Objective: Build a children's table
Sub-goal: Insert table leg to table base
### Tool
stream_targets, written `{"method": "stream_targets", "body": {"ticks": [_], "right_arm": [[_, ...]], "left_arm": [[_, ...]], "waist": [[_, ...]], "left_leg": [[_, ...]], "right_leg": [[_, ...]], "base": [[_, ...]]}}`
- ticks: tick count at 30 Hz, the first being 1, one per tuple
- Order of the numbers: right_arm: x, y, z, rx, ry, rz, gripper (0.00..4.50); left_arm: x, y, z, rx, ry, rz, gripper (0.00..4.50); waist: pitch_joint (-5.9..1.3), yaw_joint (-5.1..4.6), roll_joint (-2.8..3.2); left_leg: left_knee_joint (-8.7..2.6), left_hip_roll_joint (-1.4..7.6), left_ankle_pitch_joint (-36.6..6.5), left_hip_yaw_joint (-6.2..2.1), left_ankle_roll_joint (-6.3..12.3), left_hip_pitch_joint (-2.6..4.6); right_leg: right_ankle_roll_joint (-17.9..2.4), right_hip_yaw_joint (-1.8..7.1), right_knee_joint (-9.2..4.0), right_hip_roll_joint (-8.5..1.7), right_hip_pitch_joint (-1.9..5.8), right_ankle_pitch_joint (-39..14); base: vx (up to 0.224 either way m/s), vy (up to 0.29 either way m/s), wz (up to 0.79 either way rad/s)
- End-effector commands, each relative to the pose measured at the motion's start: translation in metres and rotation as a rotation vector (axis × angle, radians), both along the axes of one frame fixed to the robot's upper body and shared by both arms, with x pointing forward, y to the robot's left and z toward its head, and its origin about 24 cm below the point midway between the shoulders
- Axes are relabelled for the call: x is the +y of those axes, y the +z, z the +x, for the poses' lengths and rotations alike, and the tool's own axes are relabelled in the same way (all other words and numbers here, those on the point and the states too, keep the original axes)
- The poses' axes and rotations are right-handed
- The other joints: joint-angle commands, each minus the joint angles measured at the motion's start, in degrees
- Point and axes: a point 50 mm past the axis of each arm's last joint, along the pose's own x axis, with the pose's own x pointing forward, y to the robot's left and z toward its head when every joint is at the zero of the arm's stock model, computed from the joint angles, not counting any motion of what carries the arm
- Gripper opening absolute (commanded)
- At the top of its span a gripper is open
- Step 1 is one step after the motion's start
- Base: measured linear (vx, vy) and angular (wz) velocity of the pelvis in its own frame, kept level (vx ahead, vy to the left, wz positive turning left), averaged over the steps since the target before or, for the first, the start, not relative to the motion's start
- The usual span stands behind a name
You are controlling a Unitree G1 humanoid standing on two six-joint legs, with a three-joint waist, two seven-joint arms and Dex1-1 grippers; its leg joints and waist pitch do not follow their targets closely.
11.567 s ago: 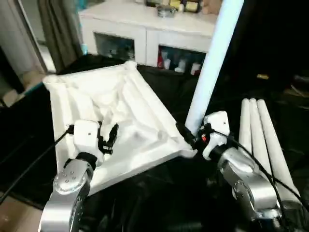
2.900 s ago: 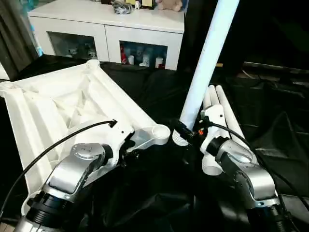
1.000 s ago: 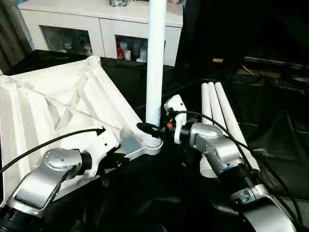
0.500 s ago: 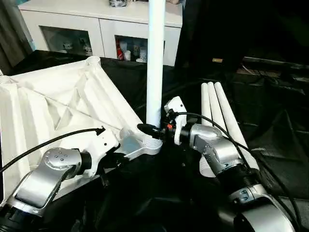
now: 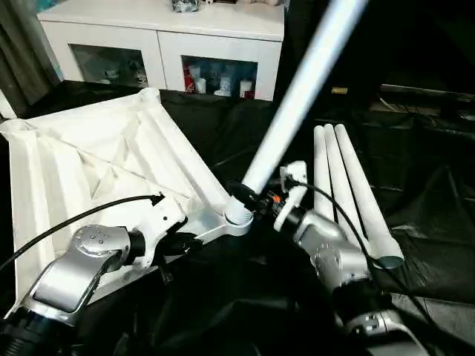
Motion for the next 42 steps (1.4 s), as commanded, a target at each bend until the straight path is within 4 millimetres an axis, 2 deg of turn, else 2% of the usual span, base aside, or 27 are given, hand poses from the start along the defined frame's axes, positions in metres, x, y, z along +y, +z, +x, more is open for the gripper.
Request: {"method": "stream_targets", "body": {"ticks": [1, 4, 6, 9, 10, 11, 12, 14, 15, 16, 17, 18, 21, 22, 23, 25, 27, 28, 30, 31, 32, 34, 37, 38, 42], "right_arm": [[-0.014, -0.029, -0.011, 0.106, -0.043, -0.088, 1.9], [-0.014, -0.029, -0.013, 0.074, -0.047, -0.122, 1.9], [-0.012, -0.027, -0.015, 0.006, -0.009, -0.219, 1.9], [-0.009, -0.026, -0.015, -0.012, 0.023, -0.262, 1.9], [-0.007, -0.027, -0.014, -0.011, 0.049, -0.295, 1.9], [-0.004, -0.027, -0.013, -0.018, 0.081, -0.336, 1.9], [-0.001, -0.027, -0.012, -0.023, 0.118, -0.371, 1.9], [0.001, -0.027, -0.012, -0.024, 0.141, -0.386, 1.9], [0.005, -0.026, -0.01, -0.023, 0.169, -0.398, 1.9], [0.007, -0.025, -0.01, -0.021, 0.19, -0.409, 1.9], [0.008, -0.025, -0.009, -0.019, 0.21, -0.423, 1.9], [0.009, -0.025, -0.009, -0.018, 0.231, -0.436, 1.9], [0.01, -0.028, -0.008, -0.01, 0.292, -0.479, 1.9], [0.01, -0.028, -0.008, -0.009, 0.304, -0.486, 1.9], [0.01, -0.028, -0.007, -0.008, 0.316, -0.489, 1.9], [0.009, -0.028, -0.006, -0.008, 0.335, -0.49, 1.9], [0.009, -0.027, -0.006, -0.016, 0.376, -0.479, 1.9], [0.008, -0.027, -0.007, -0.021, 0.403, -0.469, 1.9], [0.007, -0.026, -0.008, -0.023, 0.445, -0.45, 1.9], [0.006, -0.026, -0.008, -0.02, 0.465, -0.445, 1.9], [0.003, -0.027, -0.008, -0.018, 0.485, -0.449, 1.9], [0.0, -0.028, -0.008, -0.024, 0.516, -0.461, 1.9], [-0.005, -0.028, -0.008, -0.036, 0.551, -0.472, 1.9], [-0.006, -0.027, -0.007, -0.044, 0.561, -0.473, 1.9], [-0.01, -0.027, -0.004, -0.074, 0.56, -0.494, 1.9]], "left_arm": [[-0.005, 0.022, 0.011, -0.126, -0.02, -0.046, 0.0], [-0.004, 0.022, 0.013, -0.132, -0.017, -0.043, 0.0], [-0.003, 0.023, 0.017, -0.136, -0.018, -0.037, 0.0], [-0.003, 0.023, 0.017, -0.137, -0.022, -0.031, 0.0], [-0.003, 0.022, 0.017, -0.138, -0.026, -0.027, 0.0], [-0.004, 0.022, 0.017, -0.138, -0.028, -0.027, 0.0], [-0.005, 0.021, 0.017, -0.137, -0.031, -0.028, 0.0], [-0.005, 0.021, 0.016, -0.137, -0.033, -0.029, 0.0], [-0.006, 0.02, 0.015, -0.136, -0.036, -0.03, 0.0], [-0.007, 0.02, 0.015, -0.136, -0.038, -0.031, 0.0], [-0.007, 0.02, 0.015, -0.136, -0.039, -0.032, 0.0], [-0.007, 0.02, 0.015, -0.136, -0.04, -0.032, 0.0], [-0.009, 0.019, 0.015, -0.135, -0.047, -0.032, 0.0], [-0.009, 0.019, 0.015, -0.134, -0.05, -0.031, 0.0], [-0.01, 0.019, 0.015, -0.134, -0.057, -0.03, 0.0], [-0.012, 0.019, 0.015, -0.134, -0.069, -0.029, 0.0], [-0.015, 0.019, 0.014, -0.124, -0.098, -0.035, 0.0], [-0.017, 0.019, 0.013, -0.118, -0.116, -0.043, 0.0], [-0.019, 0.019, 0.012, -0.103, -0.147, -0.057, 0.0], [-0.02, 0.019, 0.011, -0.096, -0.164, -0.062, 0.0], [-0.021, 0.018, 0.01, -0.08, -0.186, -0.071, 0.0], [-0.021, 0.018, 0.008, -0.065, -0.213, -0.07, 0.0], [-0.021, 0.018, 0.008, -0.05, -0.236, -0.066, 0.0], [-0.021, 0.019, 0.009, -0.048, -0.249, -0.062, 0.0], [-0.019, 0.019, 0.012, -0.051, -0.261, -0.049, 0.0]], "waist": [[-2.95, -0.24, 1.01], [-2.93, -0.11, 1.13], [-2.89, -0.05, 0.95], [-2.82, 0.08, 0.87], [-2.75, 0.06, 0.52], [-2.74, 0.11, 0.67], [-2.67, -0.04, 0.02], [-2.53, -0.13, 0.35], [-2.47, -0.24, -0.18], [-2.45, -0.18, 0.13], [-2.4, -0.47, -0.25], [-2.39, -0.46, -0.12], [-2.11, -0.95, -0.64], [-2.13, -0.95, -0.53], [-2.05, -1.1, -0.65], [-2.02, -1.12, -0.63], [-1.91, -1.15, -0.59], [-1.6, -1.17, -0.64], [-1.6, -1.08, -0.63], [-1.36, -1.17, -0.8], [-1.09, -1.18, -1.0], [-1.02, -1.07, -1.15], [-0.84, -0.96, -1.15], [-0.63, -1.0, -1.29], [-0.66, -0.97, -1.33]], "left_leg": [[-5.63, 3.69, -24.7, -1.86, -4.33, 2.31], [-5.61, 3.75, -25.2, -1.82, -4.27, 2.4], [-5.66, 3.71, -24.7, -1.77, -4.25, 2.3], [-5.68, 3.7, -24.7, -1.73, -4.23, 2.3], [-5.66, 3.73, -25.1, -1.77, -4.06, 2.3], [-5.7, 3.76, -25.1, -1.86, -4.04, 2.24], [-5.71, 3.75, -24.9, -1.86, -3.82, 2.11], [-5.67, 3.77, -25.8, -1.87, -3.96, 2.26], [-5.64, 3.78, -26.1, -1.79, -3.87, 2.25], [-5.67, 3.8, -26.8, -2.0, -4.03, 2.35], [-5.78, 3.8, -27.1, -2.11, -4.12, 2.14], [-5.81, 3.81, -27.3, -2.16, -4.24, 2.16], [-5.77, 3.8, -29.2, -2.17, -4.38, 2.31], [-5.7, 3.78, -29.7, -2.26, -4.43, 2.4], [-5.73, 3.78, -30.4, -2.33, -4.51, 2.44], [-5.83, 3.81, -30.5, -2.37, -4.5, 2.47], [-6.08, 3.85, -30.2, -2.3, -4.29, 2.52], [-6.25, 3.87, -30.4, -2.27, -4.26, 2.43], [-6.17, 3.9, -31.0, -2.2, -4.22, 2.69], [-6.25, 3.9, -31.0, -2.23, -4.02, 2.49], [-6.33, 3.92, -31.1, -2.23, -3.84, 2.4], [-6.27, 4.0, -30.7, -2.16, -3.69, 2.62], [-6.3, 4.11, -30.5, -2.14, -3.39, 2.71], [-6.39, 4.08, -30.6, -2.16, -3.27, 2.55], [-6.49, 4.15, -30.4, -2.13, -3.25, 2.63]], "right_leg": [[-11.0, 1.91, -5.02, -3.41, 0.46, -18.6], [-10.7, 2.04, -5.26, -3.54, 0.24, -20.0], [-10.2, 2.02, -5.36, -3.48, 0.18, -20.4], [-9.7, 2.12, -5.36, -3.51, 0.15, -21.5], [-9.6, 2.16, -5.53, -3.6, 0.06, -22.7], [-9.5, 2.17, -5.54, -3.71, 0.13, -23.4], [-9.2, 2.11, -5.54, -3.69, 0.16, -24.2], [-9.0, 2.21, -5.78, -3.77, -0.18, -26.1], [-8.7, 2.26, -5.96, -3.78, -0.23, -27.0], [-8.4, 2.29, -5.99, -3.93, -0.31, -28.2], [-8.1, 2.15, -5.96, -3.84, -0.17, -28.8], [-8.1, 2.16, -5.96, -3.87, -0.22, -28.9], [-7.6, 2.16, -6.32, -3.89, -0.68, -31.0], [-7.5, 2.18, -6.34, -3.98, -0.73, -31.6], [-7.3, 2.14, -6.45, -3.99, -0.8, -32.3], [-7.2, 2.11, -6.5, -3.96, -0.78, -32.3], [-7.5, 2.12, -6.49, -3.81, -0.8, -30.0], [-7.6, 2.14, -6.52, -3.69, -0.88, -29.3], [-7.9, 2.24, -6.54, -3.72, -1.04, -28.8], [-8.0, 2.27, -6.54, -3.78, -0.96, -28.6], [-8.1, 2.3, -6.58, -3.79, -1.01, -28.9], [-8.2, 2.39, -6.65, -3.92, -1.11, -29.1], [-8.6, 2.48, -6.66, -4.0, -1.21, -29.1], [-8.7, 2.49, -6.66, -3.93, -1.2, -29.1], [-8.8, 2.5, -6.64, -4.0, -1.15, -29.1]], "base": [[0.0, 0.0, 0.0], [0.0, 0.0, 0.0], [0.0, 0.0, 0.0], [0.0, 0.0, 0.0], [0.0, 0.0, 0.0], [0.0, 0.0, 0.0], [0.0, 0.0, 0.0], [0.0, 0.0, 0.0], [0.0, 0.0, 0.0], [0.0, 0.0, 0.0], [0.0, 0.0, 0.0], [0.0, 0.0, 0.0], [0.0, 0.0, 0.0], [0.0, 0.0, 0.0], [0.0, 0.0, 0.0], [0.0, 0.0, 0.0], [0.0, 0.0, 0.0], [0.0, 0.0, 0.0], [0.0, 0.0, 0.0], [0.0, 0.0, 0.0], [0.0, 0.0, 0.0], [0.0, 0.0, 0.0], [0.0, 0.0, 0.0], [0.0, 0.0, 0.0], [0.0, 0.0, 0.0]]}}
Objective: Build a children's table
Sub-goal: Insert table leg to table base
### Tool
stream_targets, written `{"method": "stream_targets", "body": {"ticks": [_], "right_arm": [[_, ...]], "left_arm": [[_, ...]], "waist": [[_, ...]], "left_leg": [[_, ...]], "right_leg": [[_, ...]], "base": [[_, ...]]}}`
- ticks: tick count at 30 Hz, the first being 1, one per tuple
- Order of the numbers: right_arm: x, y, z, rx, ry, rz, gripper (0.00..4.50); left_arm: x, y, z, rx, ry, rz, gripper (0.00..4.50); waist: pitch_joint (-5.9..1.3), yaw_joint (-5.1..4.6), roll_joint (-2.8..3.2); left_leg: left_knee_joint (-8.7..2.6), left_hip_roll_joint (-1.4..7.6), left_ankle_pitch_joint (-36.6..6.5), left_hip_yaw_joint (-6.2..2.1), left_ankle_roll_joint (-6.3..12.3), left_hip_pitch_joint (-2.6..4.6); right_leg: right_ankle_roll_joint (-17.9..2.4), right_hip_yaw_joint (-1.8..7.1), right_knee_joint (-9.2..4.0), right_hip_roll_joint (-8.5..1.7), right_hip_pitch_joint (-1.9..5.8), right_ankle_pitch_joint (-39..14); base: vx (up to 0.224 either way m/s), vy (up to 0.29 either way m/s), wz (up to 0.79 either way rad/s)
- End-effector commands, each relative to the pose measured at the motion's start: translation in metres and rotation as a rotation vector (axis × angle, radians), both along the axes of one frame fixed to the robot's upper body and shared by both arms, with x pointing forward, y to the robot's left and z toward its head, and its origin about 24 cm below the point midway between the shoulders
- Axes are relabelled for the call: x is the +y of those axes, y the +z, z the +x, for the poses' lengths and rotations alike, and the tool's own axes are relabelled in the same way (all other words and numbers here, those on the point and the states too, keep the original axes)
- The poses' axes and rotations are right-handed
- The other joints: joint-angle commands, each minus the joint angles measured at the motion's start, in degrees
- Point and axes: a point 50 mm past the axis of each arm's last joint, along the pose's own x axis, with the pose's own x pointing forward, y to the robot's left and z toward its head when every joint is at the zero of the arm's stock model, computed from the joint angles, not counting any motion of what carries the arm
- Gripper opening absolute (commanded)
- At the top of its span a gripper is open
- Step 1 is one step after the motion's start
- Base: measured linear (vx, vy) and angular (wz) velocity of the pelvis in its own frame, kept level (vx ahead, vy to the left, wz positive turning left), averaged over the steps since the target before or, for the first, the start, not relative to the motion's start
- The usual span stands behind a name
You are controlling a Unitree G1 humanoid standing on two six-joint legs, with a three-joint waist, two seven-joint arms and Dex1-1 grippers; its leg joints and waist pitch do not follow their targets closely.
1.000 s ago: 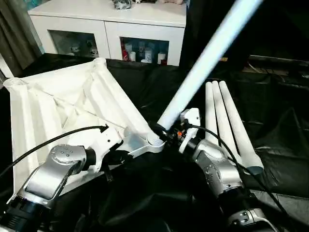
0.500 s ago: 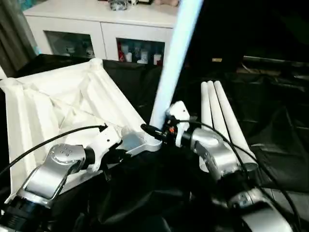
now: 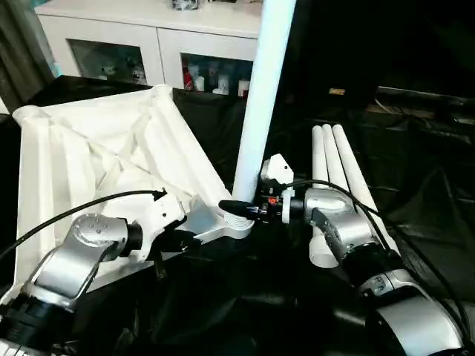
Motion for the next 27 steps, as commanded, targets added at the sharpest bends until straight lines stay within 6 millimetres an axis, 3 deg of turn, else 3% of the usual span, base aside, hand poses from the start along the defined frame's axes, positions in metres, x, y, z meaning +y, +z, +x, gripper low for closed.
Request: {"method": "stream_targets", "body": {"ticks": [1, 7, 9, 11, 15, 18, 19, 20, 21, 22, 23, 24, 25, 26, 27], "right_arm": [[-0.011, -0.047, -0.019, 0.176, 0.015, -0.15, 1.9], [-0.008, -0.05, -0.016, 0.188, -0.037, -0.143, 1.9], [-0.005, -0.051, -0.006, 0.221, -0.222, -0.088, 1.9], [-0.003, -0.052, -0.002, 0.234, -0.334, -0.077, 1.9], [0.012, -0.057, 0.0, 0.232, -0.449, -0.097, 1.9], [0.029, -0.059, 0.001, 0.255, -0.538, -0.112, 1.9], [0.037, -0.06, 0.0, 0.273, -0.57, -0.119, 1.9], [0.041, -0.06, 0.0, 0.284, -0.587, -0.123, 1.9], [0.048, -0.06, 0.0, 0.302, -0.615, -0.124, 1.9], [0.053, -0.06, -0.001, 0.316, -0.638, -0.126, 1.9], [0.057, -0.06, -0.001, 0.329, -0.66, -0.126, 1.9], [0.062, -0.059, -0.002, 0.337, -0.668, -0.124, 1.9], [0.066, -0.059, -0.003, 0.34, -0.669, -0.121, 1.9], [0.069, -0.058, -0.004, 0.358, -0.67, -0.107, 1.9], [0.072, -0.058, -0.005, 0.376, -0.673, -0.094, 1.9]], "left_arm": [[-0.021, 0.014, 0.004, -0.058, -0.125, -0.074, 0.0], [-0.023, 0.016, 0.006, -0.068, -0.115, -0.084, 0.0], [-0.026, 0.017, 0.01, -0.09, -0.072, -0.093, 0.0], [-0.028, 0.019, 0.017, -0.113, -0.002, -0.092, 0.0], [-0.034, 0.022, 0.037, -0.136, 0.209, -0.088, 0.0], [-0.042, 0.023, 0.056, -0.14, 0.429, -0.077, 0.0], [-0.047, 0.023, 0.061, -0.139, 0.499, -0.084, 0.0], [-0.05, 0.023, 0.064, -0.139, 0.535, -0.09, 0.0], [-0.056, 0.023, 0.068, -0.142, 0.59, -0.102, 0.0], [-0.06, 0.023, 0.07, -0.143, 0.63, -0.11, 0.0], [-0.064, 0.023, 0.072, -0.143, 0.659, -0.116, 0.0], [-0.067, 0.023, 0.073, -0.15, 0.673, -0.108, 0.0], [-0.069, 0.023, 0.073, -0.153, 0.674, -0.093, 0.0], [-0.071, 0.022, 0.073, -0.15, 0.674, -0.086, 0.0], [-0.073, 0.021, 0.073, -0.143, 0.682, -0.084, 0.0]], "waist": [[-1.21, -0.55, 0.41], [-0.99, -0.63, 0.25], [-0.78, -0.88, 0.13], [-0.48, -1.38, 0.25], [-0.39, -1.76, 0.41], [0.05, -1.7, 0.87], [0.47, -1.76, 1.36], [0.38, -0.83, 2.2], [0.21, 1.79, 2.35], [-0.18, 5.34, 1.54], [-1.84, 2.92, -2.03], [-0.73, 1.55, -2.27], [-0.16, 2.89, -1.87], [-0.32, 2.83, -1.09], [-1.19, 3.02, 0.26]], "left_leg": [[-5.75, 4.19, -30.6, -2.15, -3.26, 2.64], [-5.94, 4.3, -32.1, -2.41, -3.73, 2.63], [-6.09, 4.35, -34.0, -2.68, -4.44, 2.62], [-6.29, 4.14, -38.0, -3.32, -5.9, 2.73], [-6.55, 3.88, -40.2, -3.26, -6.45, 3.43], [-7.5, 3.83, -42.3, -2.67, -6.82, 4.14], [-9.04, 3.93, -45.7, -1.99, -7.25, 3.82], [-13.92, 4.79, -49.9, -0.23, -7.73, 0.04], [-17.33, 5.47, -51.9, 1.96, -7.89, -4.7], [-16.8, 4.48, -49.0, 5.0, -7.11, -6.2], [-11.21, 3.16, -29.5, 6.89, -8.94, 2.05], [5.33, 1.3, -5.3, -3.23, -3.0, 5.98], [4.28, -1.5, 0.7, -6.72, -0.59, -2.9], [-1.43, 2.77, -1.1, -5.76, -3.79, -0.03], [-2.97, 3.81, -3.2, -5.16, -4.51, 3.97]], "right_leg": [[-9.0, 2.52, -5.88, -4.09, -1.01, -29.7], [-8.3, 2.54, -6.27, -4.32, -1.15, -34.2], [-7.5, 2.55, -6.47, -4.45, -1.44, -37.2], [-6.1, 1.92, -6.76, -4.42, -1.51, -41.9], [-5.9, 1.23, -7.35, -4.19, -1.46, -40.8], [-6.2, -0.19, -7.67, -3.24, -1.18, -36.3], [-6.1, -1.86, -7.01, -2.0, -0.74, -34.6], [-6.3, -4.07, -0.63, 0.36, 3.22, -27.2], [-5.8, -4.71, 7.98, 1.09, 6.99, -19.8], [-4.9, -5.02, 8.32, 1.57, 7.16, -16.0], [-3.3, -0.07, 2.39, -2.17, 1.44, -34.4], [-3.5, 4.73, -10.67, -11.66, -5.12, -62.4], [-5.7, 5.47, -7.31, -10.05, 5.49, -51.1], [-8.2, 2.49, -3.99, -6.59, 3.58, -29.8], [-9.4, 0.99, -2.76, -3.21, 0.94, -18.4]], "base": [[0.0, 0.0, 0.0], [0.0, 0.0, 0.0], [0.0, 0.0, 0.0], [-0.028, 0.006, -0.05], [-0.061, 0.025, -0.09], [-0.047, 0.024, -0.01], [-0.084, 0.031, 0.05], [-0.193, 0.027, 0.16], [-0.153, 0.008, 0.14], [-0.071, -0.065, 0.27], [0.227, -0.165, 0.05], [0.227, -0.165, 0.05], [0.263, -0.06, -0.26], [0.0, 0.0, 0.0], [0.0, 0.0, 0.0]]}}
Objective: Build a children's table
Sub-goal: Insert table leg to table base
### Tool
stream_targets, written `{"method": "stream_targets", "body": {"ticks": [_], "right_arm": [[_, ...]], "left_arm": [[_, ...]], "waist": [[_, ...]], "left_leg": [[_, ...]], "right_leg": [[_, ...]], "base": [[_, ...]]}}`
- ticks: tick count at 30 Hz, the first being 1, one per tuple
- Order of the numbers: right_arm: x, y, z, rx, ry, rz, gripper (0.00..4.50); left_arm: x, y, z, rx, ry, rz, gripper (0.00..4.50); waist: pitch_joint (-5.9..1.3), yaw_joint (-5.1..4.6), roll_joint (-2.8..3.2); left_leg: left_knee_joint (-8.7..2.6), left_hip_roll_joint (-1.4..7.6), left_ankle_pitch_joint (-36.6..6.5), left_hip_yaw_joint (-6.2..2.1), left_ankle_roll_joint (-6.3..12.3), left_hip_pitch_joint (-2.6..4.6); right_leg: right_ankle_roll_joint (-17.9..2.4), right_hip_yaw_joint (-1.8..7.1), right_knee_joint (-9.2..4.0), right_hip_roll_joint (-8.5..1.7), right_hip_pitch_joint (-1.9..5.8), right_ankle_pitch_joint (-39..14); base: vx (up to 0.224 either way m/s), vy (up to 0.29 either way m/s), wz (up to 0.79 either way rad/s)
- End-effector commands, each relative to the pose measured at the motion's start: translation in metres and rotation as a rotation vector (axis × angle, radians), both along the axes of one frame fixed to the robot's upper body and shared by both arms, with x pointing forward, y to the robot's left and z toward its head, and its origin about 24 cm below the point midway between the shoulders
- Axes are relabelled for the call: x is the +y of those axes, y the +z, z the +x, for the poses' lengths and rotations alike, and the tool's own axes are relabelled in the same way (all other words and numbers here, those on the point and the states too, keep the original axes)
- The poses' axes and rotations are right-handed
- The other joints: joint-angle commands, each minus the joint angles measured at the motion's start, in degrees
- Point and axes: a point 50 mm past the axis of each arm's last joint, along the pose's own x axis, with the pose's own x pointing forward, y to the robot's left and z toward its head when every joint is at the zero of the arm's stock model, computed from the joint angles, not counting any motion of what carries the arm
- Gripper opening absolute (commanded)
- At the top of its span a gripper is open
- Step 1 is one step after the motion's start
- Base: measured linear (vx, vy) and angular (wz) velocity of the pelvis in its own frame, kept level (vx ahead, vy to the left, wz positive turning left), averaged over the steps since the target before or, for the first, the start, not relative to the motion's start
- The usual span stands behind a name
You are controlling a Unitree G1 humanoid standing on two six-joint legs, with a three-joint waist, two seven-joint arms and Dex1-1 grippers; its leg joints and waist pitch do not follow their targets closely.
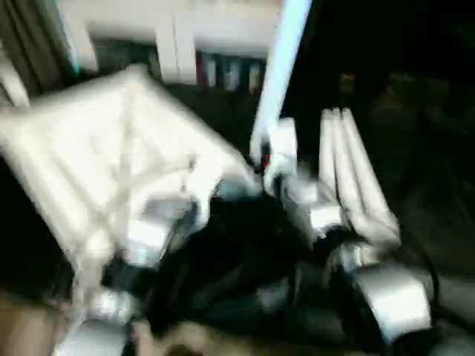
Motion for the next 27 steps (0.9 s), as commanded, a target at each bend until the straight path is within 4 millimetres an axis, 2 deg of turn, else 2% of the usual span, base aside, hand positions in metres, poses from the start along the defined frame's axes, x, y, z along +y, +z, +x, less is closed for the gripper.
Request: {"method": "stream_targets", "body": {"ticks": [1, 2, 3, 4, 5, 6, 7, 9, 11, 14, 19, 24, 25, 27], "right_arm": [[0.055, -0.066, -0.053, 0.358, 0.211, 0.023, 1.9], [0.057, -0.066, -0.053, 0.359, 0.219, 0.02, 1.9], [0.058, -0.066, -0.054, 0.362, 0.222, 0.023, 1.9], [0.059, -0.067, -0.055, 0.368, 0.227, 0.029, 1.9], [0.059, -0.067, -0.055, 0.371, 0.227, 0.031, 1.9], [0.06, -0.067, -0.055, 0.373, 0.23, 0.03, 1.9], [0.061, -0.067, -0.055, 0.375, 0.231, 0.028, 1.9], [0.062, -0.067, -0.056, 0.39, 0.245, 0.029, 1.9], [0.063, -0.068, -0.057, 0.403, 0.261, 0.033, 1.9], [0.064, -0.068, -0.058, 0.411, 0.283, 0.031, 1.9], [0.065, -0.065, -0.057, 0.416, 0.319, 0.039, 1.9], [0.06, -0.06, -0.055, 0.4, 0.458, 0.023, 1.9], [0.057, -0.059, -0.055, 0.398, 0.488, 0.019, 1.9], [0.048, -0.058, -0.054, 0.396, 0.576, -0.005, 1.9]], "left_arm": [[0.009, 0.019, 0.015, -0.104, 0.148, 0.024, 0.0], [0.009, 0.019, 0.015, -0.102, 0.146, 0.031, 0.0], [0.01, 0.019, 0.015, -0.101, 0.145, 0.032, 0.0], [0.01, 0.019, 0.015, -0.099, 0.147, 0.033, 0.0], [0.01, 0.019, 0.015, -0.099, 0.149, 0.033, 0.0], [0.011, 0.019, 0.015, -0.095, 0.15, 0.032, 0.0], [0.011, 0.019, 0.015, -0.093, 0.152, 0.032, 0.0], [0.011, 0.02, 0.015, -0.088, 0.141, 0.032, 0.0], [0.011, 0.021, 0.014, -0.085, 0.133, 0.029, 0.0], [0.011, 0.021, 0.014, -0.084, 0.129, 0.027, 0.0], [0.008, 0.023, 0.013, -0.092, 0.092, 0.02, 0.0], [0.005, 0.026, 0.004, -0.123, -0.072, 0.014, 0.0], [0.005, 0.026, 0.001, -0.112, -0.095, 0.015, 0.0], [0.006, 0.027, -0.007, -0.114, -0.195, 0.003, 0.0]], "waist": [[-1.67, -1.65, -0.14], [-1.75, -2.23, 0.11], [-1.66, -2.62, -0.08], [-1.9, -2.74, -0.35], [-2.32, -2.64, -0.66], [-2.46, -2.57, -0.7], [-2.42, -2.59, -0.68], [-2.3, -2.48, -0.7], [-2.3, -2.39, -0.8], [-2.26, -2.45, -0.75], [-2.32, -2.45, -0.77], [-2.56, -2.44, -0.8], [-2.79, -2.61, -0.8], [-2.98, -2.99, -0.67]], "left_leg": [[-6.76, 5.43, -13.3, -0.44, -0.74, 2.36], [-7.36, 4.94, -21.8, 0.62, -0.1, 2.3], [-7.43, 4.72, -23.4, 0.96, -0.02, 1.88], [-7.46, 4.56, -22.9, 1.21, 0.12, 1.42], [-7.4, 4.51, -18.2, 1.42, 1.06, 0.82], [-7.33, 4.53, -15.1, 1.55, 1.78, 0.61], [-7.29, 4.69, -12.7, 1.78, 2.86, 0.57], [-7.25, 4.63, -12.8, 2.2, 2.93, 0.44], [-7.3, 4.77, -12.6, 2.63, 2.54, 0.33], [-7.57, 4.9, -13.6, 2.55, 1.48, 0.35], [-7.72, 4.93, -13.7, 2.52, 1.01, 0.26], [-7.64, 4.97, -11.5, 2.5, 1.84, 0.01], [-7.48, 5.05, -9.4, 2.48, 2.38, -0.26], [-7.0, 5.01, -5.3, 2.68, 3.78, -0.33]], "right_leg": [[-10.3, 2.19, -5.56, -0.86, -0.17, -5.0], [-11.6, 2.34, -6.86, -1.72, 0.16, -8.8], [-11.5, 2.44, -7.4, -2.03, 0.39, -10.8], [-10.6, 2.62, -8.03, -2.62, 0.78, -12.8], [-10.0, 2.83, -8.02, -3.0, 1.44, -10.4], [-10.0, 2.82, -7.85, -3.02, 1.62, -7.8], [-10.4, 2.71, -7.92, -2.97, 1.48, -6.1], [-10.8, 2.73, -8.23, -3.16, 1.39, -7.7], [-10.1, 2.72, -8.51, -3.33, 1.37, -10.2], [-8.9, 2.64, -8.7, -3.27, 1.18, -12.6], [-8.6, 2.63, -8.76, -3.26, 1.18, -12.3], [-9.6, 2.57, -8.41, -3.33, 1.45, -9.1], [-10.4, 2.5, -7.96, -3.32, 1.86, -5.8], [-12.3, 2.38, -7.29, -3.09, 2.11, 0.7]], "base": [[-0.097, -0.002, 0.34], [-0.054, 0.001, 0.15], [-0.054, 0.001, 0.15], [0.0, 0.0, 0.0], [0.0, 0.0, 0.0], [0.0, 0.0, 0.0], [0.0, 0.0, 0.0], [0.0, 0.0, 0.0], [0.0, 0.0, 0.0], [0.0, 0.0, 0.0], [0.0, 0.0, 0.0], [0.0, 0.0, 0.0], [0.0, 0.0, 0.0], [0.0, 0.0, 0.0]]}}
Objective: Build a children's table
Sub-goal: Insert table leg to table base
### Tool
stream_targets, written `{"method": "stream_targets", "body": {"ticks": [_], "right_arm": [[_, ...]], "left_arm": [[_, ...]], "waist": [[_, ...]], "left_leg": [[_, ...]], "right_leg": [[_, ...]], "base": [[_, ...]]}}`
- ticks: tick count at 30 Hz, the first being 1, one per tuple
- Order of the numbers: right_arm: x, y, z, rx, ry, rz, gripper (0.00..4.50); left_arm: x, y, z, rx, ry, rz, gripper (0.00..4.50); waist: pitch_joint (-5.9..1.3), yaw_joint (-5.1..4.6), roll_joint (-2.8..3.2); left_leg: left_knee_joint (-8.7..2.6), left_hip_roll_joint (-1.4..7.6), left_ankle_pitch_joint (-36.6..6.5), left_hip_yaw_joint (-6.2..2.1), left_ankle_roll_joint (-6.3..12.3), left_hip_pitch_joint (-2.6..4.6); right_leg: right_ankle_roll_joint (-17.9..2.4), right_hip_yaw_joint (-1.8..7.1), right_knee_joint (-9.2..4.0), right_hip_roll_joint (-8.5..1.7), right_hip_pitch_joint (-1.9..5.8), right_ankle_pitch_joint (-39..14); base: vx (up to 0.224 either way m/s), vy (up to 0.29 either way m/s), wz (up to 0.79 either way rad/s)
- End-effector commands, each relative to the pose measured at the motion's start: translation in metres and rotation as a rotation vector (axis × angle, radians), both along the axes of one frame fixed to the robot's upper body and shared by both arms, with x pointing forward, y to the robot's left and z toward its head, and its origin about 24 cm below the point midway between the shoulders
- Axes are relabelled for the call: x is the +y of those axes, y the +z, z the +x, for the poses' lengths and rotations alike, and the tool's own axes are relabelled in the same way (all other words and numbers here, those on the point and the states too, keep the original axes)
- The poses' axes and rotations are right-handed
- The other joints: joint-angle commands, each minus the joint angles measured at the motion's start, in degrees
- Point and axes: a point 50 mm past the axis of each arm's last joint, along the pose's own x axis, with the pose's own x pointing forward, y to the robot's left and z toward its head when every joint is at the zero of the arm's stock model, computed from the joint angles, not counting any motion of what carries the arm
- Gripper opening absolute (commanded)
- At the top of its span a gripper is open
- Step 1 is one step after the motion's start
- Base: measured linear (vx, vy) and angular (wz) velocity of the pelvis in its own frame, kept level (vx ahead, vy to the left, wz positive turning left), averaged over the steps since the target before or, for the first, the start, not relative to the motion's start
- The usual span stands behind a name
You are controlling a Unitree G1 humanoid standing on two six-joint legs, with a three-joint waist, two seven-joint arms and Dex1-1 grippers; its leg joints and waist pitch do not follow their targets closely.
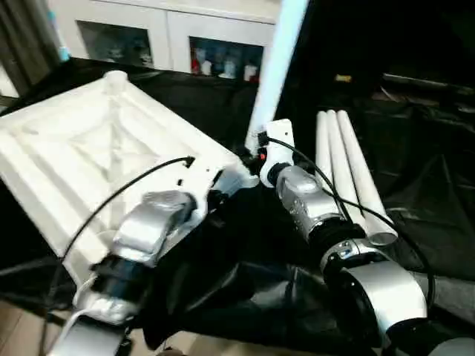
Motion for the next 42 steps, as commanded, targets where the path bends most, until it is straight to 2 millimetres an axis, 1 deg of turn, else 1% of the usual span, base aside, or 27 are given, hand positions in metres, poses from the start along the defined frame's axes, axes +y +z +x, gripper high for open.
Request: {"method": "stream_targets", "body": {"ticks": [1, 2, 3, 5, 6, 7, 9, 12, 14, 16, 19, 21, 23, 25, 26, 27, 28, 30, 32, 33, 34, 35, 36, 37, 38, 39, 42], "right_arm": [[0.036, -0.068, -0.055, 0.352, 0.416, -0.077, 1.9], [0.029, -0.068, -0.056, 0.344, 0.475, -0.104, 1.9], [0.016, -0.068, -0.057, 0.339, 0.568, -0.137, 1.9], [0.01, -0.068, -0.057, 0.34, 0.602, -0.145, 1.9], [-0.004, -0.068, -0.059, 0.347, 0.684, -0.171, 1.9], [-0.004, -0.068, -0.059, 0.347, 0.684, -0.171, 1.9], [-0.022, -0.069, -0.064, 0.347, 0.785, -0.21, 1.9], [-0.032, -0.07, -0.069, 0.346, 0.861, -0.219, 1.9], [-0.038, -0.07, -0.073, 0.348, 0.911, -0.221, 1.9], [-0.042, -0.072, -0.078, 0.354, 0.946, -0.23, 1.9], [-0.043, -0.076, -0.081, 0.342, 0.948, -0.249, 1.9], [-0.038, -0.076, -0.08, 0.315, 0.904, -0.225, 1.9], [-0.033, -0.076, -0.078, 0.294, 0.859, -0.206, 1.9], [-0.025, -0.078, -0.067, 0.268, 0.668, -0.207, 1.9], [-0.022, -0.078, -0.063, 0.261, 0.579, -0.2, 1.9], [-0.019, -0.079, -0.058, 0.263, 0.471, -0.188, 1.9], [-0.018, -0.079, -0.057, 0.265, 0.437, -0.183, 1.9], [-0.016, -0.081, -0.054, 0.28, 0.348, -0.167, 1.9], [-0.012, -0.083, -0.048, 0.322, 0.16, -0.123, 1.9], [-0.012, -0.083, -0.048, 0.322, 0.16, -0.123, 1.9], [-0.008, -0.084, -0.046, 0.346, 0.08, -0.104, 1.9], [-0.001, -0.085, -0.046, 0.37, 0.009, -0.087, 1.9], [0.007, -0.085, -0.046, 0.391, -0.038, -0.07, 1.9], [0.012, -0.085, -0.046, 0.402, -0.061, -0.061, 1.89], [0.016, -0.084, -0.046, 0.411, -0.08, -0.057, 1.89], [0.02, -0.083, -0.046, 0.414, -0.079, -0.057, 1.89], [0.029, -0.08, -0.047, 0.41, -0.064, -0.072, 1.89]], "left_arm": [[-0.017, 0.02, -0.003, -0.088, -0.14, -0.055, 0.0], [-0.016, 0.022, -0.007, -0.091, -0.19, -0.06, 0.0], [-0.014, 0.025, -0.015, -0.08, -0.262, -0.065, 0.0], [-0.013, 0.027, -0.018, -0.078, -0.294, -0.065, 0.0], [-0.009, 0.028, -0.025, -0.073, -0.375, -0.05, 0.0], [-0.009, 0.028, -0.025, -0.073, -0.375, -0.05, 0.0], [-0.005, 0.028, -0.034, -0.085, -0.473, -0.03, 0.0], [-0.005, 0.029, -0.042, -0.093, -0.561, -0.039, 0.0], [-0.003, 0.028, -0.05, -0.06, -0.608, -0.044, 0.0], [0.0, 0.027, -0.054, -0.051, -0.628, -0.035, 0.0], [0.003, 0.027, -0.052, -0.055, -0.62, -0.022, 0.0], [0.005, 0.027, -0.049, -0.066, -0.598, -0.007, 0.0], [0.006, 0.026, -0.046, -0.072, -0.58, 0.003, 0.0], [0.006, 0.026, -0.041, -0.074, -0.531, 0.005, 0.0], [0.005, 0.026, -0.038, -0.076, -0.503, 0.005, 0.0], [0.004, 0.025, -0.032, -0.075, -0.449, 0.01, 0.0], [0.004, 0.025, -0.03, -0.075, -0.429, 0.012, 0.0], [0.003, 0.023, -0.024, -0.074, -0.37, 0.017, 0.0], [-0.003, 0.021, -0.006, -0.075, -0.197, 0.005, 0.0], [-0.003, 0.021, -0.006, -0.075, -0.197, 0.005, 0.0], [-0.007, 0.019, 0.002, -0.065, -0.118, -0.008, 0.0], [-0.013, 0.015, 0.009, -0.06, -0.042, -0.012, 0.0], [-0.02, 0.01, 0.014, -0.052, 0.009, -0.015, 0.0], [-0.024, 0.008, 0.016, -0.047, 0.034, -0.015, 0.0], [-0.028, 0.005, 0.018, -0.046, 0.055, -0.017, 0.0], [-0.032, 0.004, 0.019, -0.044, 0.061, -0.014, 0.0], [-0.038, 0.001, 0.019, -0.032, 0.061, -0.013, 0.0]], "waist": [[-2.7, -0.03, 0.87], [-2.74, -0.05, 0.94], [-2.96, -0.22, 0.97], [-2.91, -0.43, 0.78], [-2.94, -0.44, 0.64], [-2.94, -0.44, 0.64], [-2.89, -0.38, 0.64], [-2.55, -0.3, 0.81], [-2.3, -0.19, 1.02], [-2.11, -0.19, 0.97], [-1.87, -0.11, 1.03], [-1.95, -0.07, 1.14], [-2.18, -0.1, 1.25], [-2.02, -0.17, 1.33], [-1.68, -0.31, 1.32], [-1.62, -0.43, 1.26], [-1.7, -0.65, 1.23], [-1.93, -0.83, 1.19], [-1.97, -0.71, 1.38], [-1.89, -0.74, 1.39], [-2.29, -0.41, 1.34], [-2.32, -0.56, 1.6], [-2.27, -0.48, 1.66], [-2.25, -0.18, 1.43], [-2.26, -0.01, 1.46], [-2.22, 0.2, 1.23], [-2.41, 0.54, 1.0]], "left_leg": [[-3.56, 2.91, -3.3, -0.67, 4.91, -0.18], [-3.46, 2.95, -2.2, -0.62, 5.45, -0.16], [-2.91, 2.84, -0.2, -0.44, 7.01, -0.17], [-2.39, 2.7, 3.5, -0.22, 9.99, -0.24], [-2.36, 2.85, 4.0, -0.24, 10.7, 0.03], [-2.36, 2.85, 4.0, -0.24, 10.7, 0.03], [-2.24, 3.11, 3.3, -0.29, 11.81, 0.04], [-2.55, 3.49, 0.1, -0.28, 10.68, 0.4], [-3.06, 3.71, -4.8, -0.19, 7.92, 0.78], [-3.34, 3.79, -6.8, -0.2, 6.36, 0.66], [-3.85, 3.71, -11.9, -0.23, 3.21, 1.12], [-3.95, 3.67, -12.4, -0.3, 2.17, 1.14], [-3.86, 3.55, -10.5, -0.31, 1.99, 1.08], [-4.03, 3.52, -11.6, -0.31, 1.71, 1.05], [-4.33, 3.55, -13.0, -0.35, 1.09, 0.96], [-4.48, 3.46, -15.6, -0.49, -0.56, 1.14], [-4.66, 3.45, -17.5, -0.91, -1.79, 1.04], [-4.76, 3.37, -17.4, -1.12, -2.06, 0.62], [-4.63, 3.35, -17.6, -0.85, -2.0, 1.15], [-4.55, 3.31, -17.8, -0.62, -2.37, 1.44], [-4.41, 3.3, -17.9, -0.72, -2.31, 1.69], [-4.45, 3.11, -15.2, -0.6, -2.34, 0.94], [-4.49, 3.15, -15.2, -0.63, -2.46, 0.94], [-4.31, 2.98, -17.0, -0.32, -2.35, 1.66], [-4.24, 2.94, -17.8, -0.31, -2.29, 1.76], [-4.43, 2.93, -18.1, -0.53, -1.81, 1.11], [-4.46, 3.01, -17.2, -0.54, -1.17, 0.95]], "right_leg": [[-13.8, 2.24, -3.25, -3.43, 1.89, 2.0], [-14.6, 2.16, -3.09, -3.38, 1.97, 4.0], [-16.0, 2.07, -2.7, -3.27, 2.23, 8.5], [-18.1, 2.09, -2.11, -3.17, 2.43, 14.9], [-18.8, 1.98, -2.12, -3.23, 2.45, 14.9], [-18.8, 1.98, -2.12, -3.23, 2.45, 14.9], [-19.6, 1.93, -2.08, -3.39, 2.54, 13.2], [-19.8, 1.86, -2.46, -3.37, 2.22, 7.7], [-19.3, 1.94, -2.97, -3.39, 1.94, 1.1], [-18.4, 2.03, -3.21, -3.39, 2.01, -1.3], [-17.1, 2.37, -3.93, -3.59, 1.78, -7.9], [-16.5, 2.48, -4.06, -3.66, 1.79, -9.2], [-16.5, 2.44, -3.77, -3.51, 1.86, -6.2], [-16.4, 2.42, -3.9, -3.47, 1.78, -7.1], [-16.0, 2.44, -4.1, -3.49, 1.56, -9.6], [-14.9, 2.59, -4.56, -3.77, 1.42, -15.0], [-13.2, 2.52, -4.84, -3.98, 1.63, -19.5], [-11.5, 2.44, -4.92, -3.94, 1.72, -20.8], [-11.6, 2.6, -5.11, -3.69, 0.98, -19.1], [-11.9, 2.7, -5.14, -3.57, 0.66, -18.7], [-12.2, 2.67, -5.11, -3.65, 0.79, -17.8], [-12.4, 2.66, -4.65, -3.47, 1.15, -13.6], [-12.3, 2.58, -4.77, -3.4, 1.12, -13.3], [-11.9, 2.53, -5.12, -3.21, 0.5, -14.8], [-11.6, 2.58, -5.22, -3.3, 0.4, -15.5], [-10.2, 2.52, -5.31, -3.42, 0.76, -17.0], [-8.8, 2.5, -5.29, -3.41, 0.76, -16.6]], "base": [[0.0, 0.0, 0.0], [0.051, -0.006, 0.0], [0.051, -0.006, 0.0], [0.026, -0.005, 0.01], [0.0, 0.0, 0.0], [0.0, 0.0, 0.0], [0.0, 0.0, 0.0], [0.0, 0.0, 0.0], [0.0, 0.0, 0.0], [0.0, 0.0, 0.0], [0.0, 0.0, 0.0], [0.0, 0.0, 0.0], [0.0, 0.0, 0.0], [0.0, 0.0, 0.0], [0.0, 0.0, 0.0], [0.0, 0.0, 0.0], [0.0, 0.0, 0.0], [0.0, 0.0, 0.0], [0.0, 0.0, 0.0], [0.0, 0.0, 0.0], [0.0, 0.0, 0.0], [0.0, 0.0, 0.0], [0.0, 0.0, 0.0], [0.0, 0.0, 0.0], [0.0, 0.0, 0.0], [0.0, 0.0, 0.0], [0.0, 0.0, 0.0]]}}
